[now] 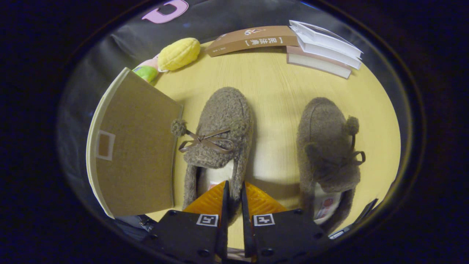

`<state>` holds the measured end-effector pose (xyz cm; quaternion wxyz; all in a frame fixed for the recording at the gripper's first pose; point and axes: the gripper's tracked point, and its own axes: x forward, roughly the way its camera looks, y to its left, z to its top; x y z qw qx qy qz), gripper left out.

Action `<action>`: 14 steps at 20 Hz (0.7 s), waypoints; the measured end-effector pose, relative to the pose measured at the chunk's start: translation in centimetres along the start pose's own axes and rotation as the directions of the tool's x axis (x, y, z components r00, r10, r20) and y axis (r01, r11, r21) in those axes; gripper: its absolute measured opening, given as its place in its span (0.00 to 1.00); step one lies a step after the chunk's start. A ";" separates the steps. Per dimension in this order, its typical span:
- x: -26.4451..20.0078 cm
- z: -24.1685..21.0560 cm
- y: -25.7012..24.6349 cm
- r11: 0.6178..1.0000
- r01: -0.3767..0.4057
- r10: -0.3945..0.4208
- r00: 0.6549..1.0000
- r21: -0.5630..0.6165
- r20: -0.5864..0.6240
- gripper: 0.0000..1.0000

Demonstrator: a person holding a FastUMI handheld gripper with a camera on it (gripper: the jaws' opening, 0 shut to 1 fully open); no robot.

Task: Open the storage box then place both shoes into the box .Put the left shoe in first, then the right shoe, with the right side of both shoes facing outward in a uniform manner.

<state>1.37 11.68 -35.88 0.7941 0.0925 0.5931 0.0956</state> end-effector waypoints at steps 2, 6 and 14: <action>0.1 0.0 -0.1 1.000 -0.005 0.006 1.000 0.011 -0.021 0.14; 0.0 -0.1 -0.1 1.000 0.001 -0.001 1.000 0.006 -0.018 0.08; -0.6 0.1 0.2 0.996 -0.036 0.034 0.999 0.076 0.030 0.05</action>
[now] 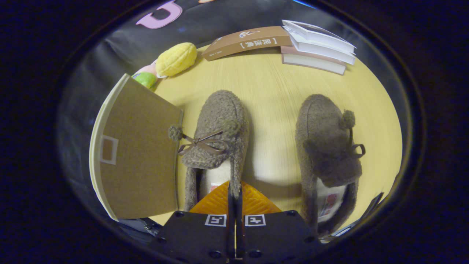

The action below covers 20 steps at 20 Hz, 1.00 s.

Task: Open the storage box then place both shoes into the box .Put the left shoe in first, then the right shoe, with the right side of both shoes facing outward in a uniform manner.

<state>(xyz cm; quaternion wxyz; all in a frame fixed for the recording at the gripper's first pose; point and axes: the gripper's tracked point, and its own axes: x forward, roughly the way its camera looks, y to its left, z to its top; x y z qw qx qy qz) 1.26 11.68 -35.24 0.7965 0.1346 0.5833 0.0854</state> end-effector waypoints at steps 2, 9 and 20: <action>-0.9 0.0 0.4 1.000 -0.025 0.025 1.000 0.014 0.007 0.05; -6.2 1.0 4.2 0.969 -0.188 0.182 0.982 0.162 0.046 0.05; -14.2 4.5 18.4 0.864 -0.477 0.463 0.879 0.161 0.115 0.04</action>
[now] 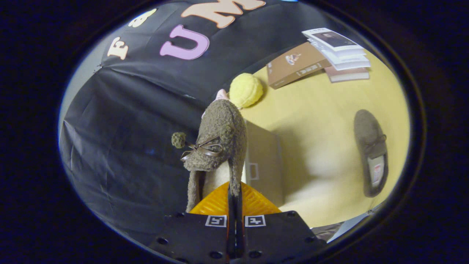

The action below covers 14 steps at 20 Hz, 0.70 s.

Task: Open the storage box then place both shoes into the box .Put the left shoe in first, then the right shoe, with the right side of both shoes facing outward in a uniform manner.

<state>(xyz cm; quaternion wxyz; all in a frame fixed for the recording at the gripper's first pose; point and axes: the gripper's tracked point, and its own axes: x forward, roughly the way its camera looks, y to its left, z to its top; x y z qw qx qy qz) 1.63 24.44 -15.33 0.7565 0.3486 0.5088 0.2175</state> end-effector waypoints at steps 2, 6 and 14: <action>2.1 -1.3 1.0 1.000 0.008 -0.009 0.999 -0.009 -0.033 0.04; 7.2 -4.5 1.3 0.996 0.080 -0.083 0.991 -0.033 -0.106 0.04; 15.0 -6.5 -1.1 0.949 0.280 -0.292 0.955 -0.145 -0.062 0.05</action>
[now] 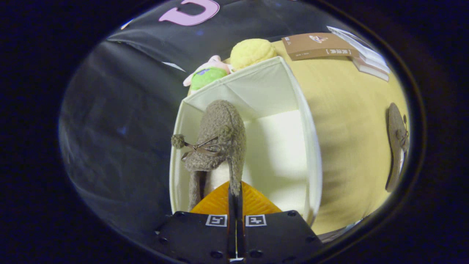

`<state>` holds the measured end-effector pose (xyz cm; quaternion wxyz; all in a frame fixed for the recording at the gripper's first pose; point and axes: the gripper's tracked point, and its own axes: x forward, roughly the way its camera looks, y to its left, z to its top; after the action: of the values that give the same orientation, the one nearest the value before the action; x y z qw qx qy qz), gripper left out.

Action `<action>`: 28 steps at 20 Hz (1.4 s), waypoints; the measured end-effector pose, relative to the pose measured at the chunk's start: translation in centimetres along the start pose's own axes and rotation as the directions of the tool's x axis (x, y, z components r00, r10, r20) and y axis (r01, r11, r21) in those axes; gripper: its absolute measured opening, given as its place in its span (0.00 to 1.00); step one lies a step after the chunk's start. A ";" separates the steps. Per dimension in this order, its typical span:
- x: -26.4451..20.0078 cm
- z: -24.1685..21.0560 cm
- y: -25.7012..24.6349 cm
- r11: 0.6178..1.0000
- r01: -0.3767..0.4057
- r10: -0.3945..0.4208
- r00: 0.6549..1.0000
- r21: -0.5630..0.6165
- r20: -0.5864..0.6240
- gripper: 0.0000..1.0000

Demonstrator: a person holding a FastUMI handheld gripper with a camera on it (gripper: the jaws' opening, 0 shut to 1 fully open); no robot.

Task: Open the storage box then place both shoes into the box .Put the left shoe in first, then the right shoe, with the right side of both shoes facing outward in a uniform manner.

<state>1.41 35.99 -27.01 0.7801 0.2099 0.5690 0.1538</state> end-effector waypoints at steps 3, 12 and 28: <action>2.0 -1.4 0.5 1.000 0.022 -0.021 0.999 0.018 -0.026 0.05; 0.0 -0.4 3.6 0.988 -0.151 0.151 0.989 0.015 0.000 0.38; -14.4 6.4 -2.4 0.974 -0.218 0.225 0.957 -0.058 0.183 1.00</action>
<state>3.12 26.08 -14.65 0.8120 0.2715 0.4627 0.2300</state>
